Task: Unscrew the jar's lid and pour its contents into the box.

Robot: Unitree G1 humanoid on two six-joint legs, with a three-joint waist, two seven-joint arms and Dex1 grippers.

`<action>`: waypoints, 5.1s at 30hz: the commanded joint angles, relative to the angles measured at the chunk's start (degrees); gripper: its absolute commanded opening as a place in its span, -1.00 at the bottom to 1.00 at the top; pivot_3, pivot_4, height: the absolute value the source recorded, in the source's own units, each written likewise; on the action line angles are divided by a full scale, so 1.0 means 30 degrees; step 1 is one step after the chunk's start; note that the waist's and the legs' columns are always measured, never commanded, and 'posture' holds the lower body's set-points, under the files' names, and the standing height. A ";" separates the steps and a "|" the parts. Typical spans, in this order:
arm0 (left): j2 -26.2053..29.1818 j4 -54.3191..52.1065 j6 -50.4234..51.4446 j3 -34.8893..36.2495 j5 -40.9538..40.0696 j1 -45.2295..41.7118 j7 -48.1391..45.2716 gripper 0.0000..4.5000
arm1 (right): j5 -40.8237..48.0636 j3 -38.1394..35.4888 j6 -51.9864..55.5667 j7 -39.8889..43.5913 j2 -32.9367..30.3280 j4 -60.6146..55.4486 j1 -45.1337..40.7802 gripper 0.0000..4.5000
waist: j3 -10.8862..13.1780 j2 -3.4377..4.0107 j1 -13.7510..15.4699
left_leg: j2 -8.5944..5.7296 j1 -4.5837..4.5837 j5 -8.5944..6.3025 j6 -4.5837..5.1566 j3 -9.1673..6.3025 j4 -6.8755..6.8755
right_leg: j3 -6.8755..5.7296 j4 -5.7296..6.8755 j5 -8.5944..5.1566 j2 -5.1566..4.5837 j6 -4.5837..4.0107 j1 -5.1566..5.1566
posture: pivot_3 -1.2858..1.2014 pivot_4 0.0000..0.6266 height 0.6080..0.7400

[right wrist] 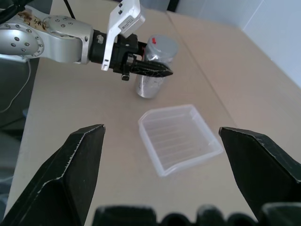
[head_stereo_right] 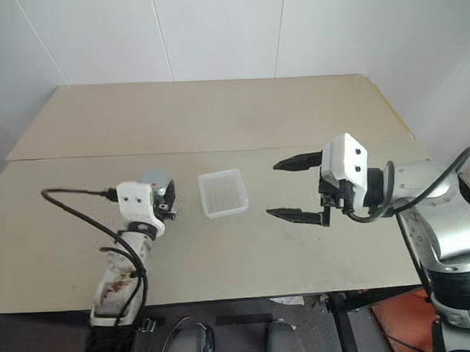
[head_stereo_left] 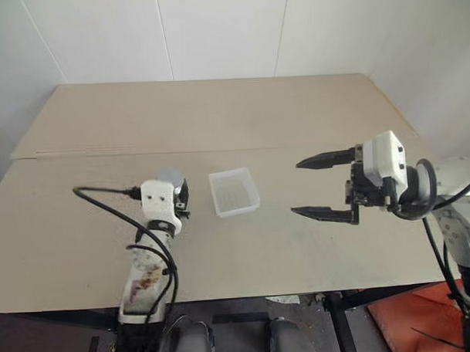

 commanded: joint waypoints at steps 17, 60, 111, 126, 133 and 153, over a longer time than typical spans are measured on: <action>0.9034 0.6108 0.1610 0.0279 -0.9925 -0.8799 -2.0376 -0.09 | 0.0252 0.3927 0.5996 -0.6884 0.7007 0.0390 -0.7374 1.00 | 0.0009 0.0012 0.0061 | 0.0010 -0.0074 0.0006 -0.0008 0.0006 0.0005 | -0.0037 -0.0004 -0.0004 -0.0001 0.0001 -0.0061 | 0.03 -0.52 1.00; 0.6356 0.8544 -0.1088 -0.0675 -0.9562 -1.0610 -2.3508 -0.09 | -0.0329 0.4336 0.5380 -0.4573 0.9457 0.4437 -0.9237 1.00 | 0.0009 0.0015 -0.0062 | 0.0015 -0.0107 0.0007 -0.0004 0.0000 0.0008 | -0.0030 0.0052 -0.0003 0.0007 0.0001 -0.0099 | 0.03 -0.52 1.00; 0.7771 0.6247 0.0267 -0.0056 -1.1532 -0.9062 -2.6091 -0.09 | 0.2617 0.5191 -0.3409 0.7675 0.8284 1.3824 -1.1597 0.99 | 0.0019 0.0029 -0.0042 | 0.0072 -0.0094 0.0007 -0.0005 -0.0001 0.0010 | -0.0028 0.0056 -0.0002 0.0063 -0.0002 -0.0098 | 0.03 -0.52 1.00; 0.6825 0.7607 0.0451 0.0602 -1.1094 -0.9445 -2.2813 -0.09 | -0.0235 0.4616 0.2435 -0.4817 0.9034 0.3716 -0.8166 0.99 | 0.0020 0.0030 -0.0069 | 0.0076 -0.0103 0.0007 -0.0006 -0.0003 0.0014 | -0.0023 0.0053 -0.0002 0.0073 -0.0002 -0.0124 | 0.03 -0.52 1.00; 0.6703 0.7430 0.0458 0.0596 -1.1138 -0.9429 -2.2721 -0.09 | -0.1073 0.5418 0.2934 -0.5838 1.0142 0.3669 -0.8580 0.99 | 0.0020 0.0030 -0.0008 | 0.0070 -0.0127 0.0007 -0.0005 -0.0003 0.0014 | -0.0031 0.0056 0.0000 0.0064 -0.0003 -0.0122 | 0.03 -0.52 1.00; 0.7824 0.7110 0.0592 0.1187 -1.2206 -0.8962 -2.4985 -0.09 | -0.1685 0.4495 0.2240 -0.4516 1.0329 0.6906 -0.9450 0.99 | 0.0020 0.0031 -0.0062 | 0.0073 -0.0126 0.0007 -0.0005 -0.0003 0.0011 | -0.0031 0.0055 0.0000 0.0069 -0.0004 -0.0122 | 0.03 -0.52 1.00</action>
